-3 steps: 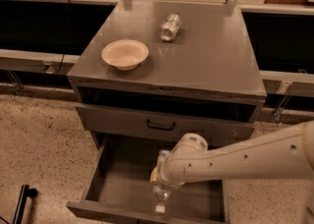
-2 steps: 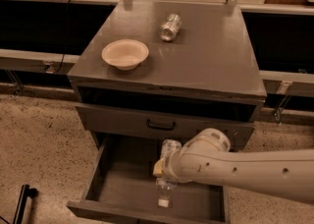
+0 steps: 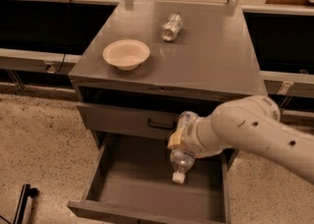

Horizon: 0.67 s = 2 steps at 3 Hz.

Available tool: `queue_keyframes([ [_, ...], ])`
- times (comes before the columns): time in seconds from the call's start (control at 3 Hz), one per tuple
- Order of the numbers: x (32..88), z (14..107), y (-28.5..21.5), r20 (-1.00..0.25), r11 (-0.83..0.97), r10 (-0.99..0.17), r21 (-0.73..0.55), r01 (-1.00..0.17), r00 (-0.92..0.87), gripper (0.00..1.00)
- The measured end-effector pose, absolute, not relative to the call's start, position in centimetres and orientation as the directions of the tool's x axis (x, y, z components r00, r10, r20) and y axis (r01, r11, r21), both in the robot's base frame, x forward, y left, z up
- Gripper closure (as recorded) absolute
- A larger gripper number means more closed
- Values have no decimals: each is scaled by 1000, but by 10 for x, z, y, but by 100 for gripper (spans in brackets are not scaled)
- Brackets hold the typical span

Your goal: Pick blue plastic bottle from middle drawer and place on counter

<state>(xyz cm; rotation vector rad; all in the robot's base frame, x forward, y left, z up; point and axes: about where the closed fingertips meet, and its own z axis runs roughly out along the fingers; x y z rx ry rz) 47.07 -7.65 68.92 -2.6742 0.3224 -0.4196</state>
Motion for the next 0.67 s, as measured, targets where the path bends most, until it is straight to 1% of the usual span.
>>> queue_keyframes([
  [0.33,477,761,-101,272,-889,-252,-444,-111,929,100],
  [0.67,476,827,-125,338,-917,-135,-399,12,931,100],
])
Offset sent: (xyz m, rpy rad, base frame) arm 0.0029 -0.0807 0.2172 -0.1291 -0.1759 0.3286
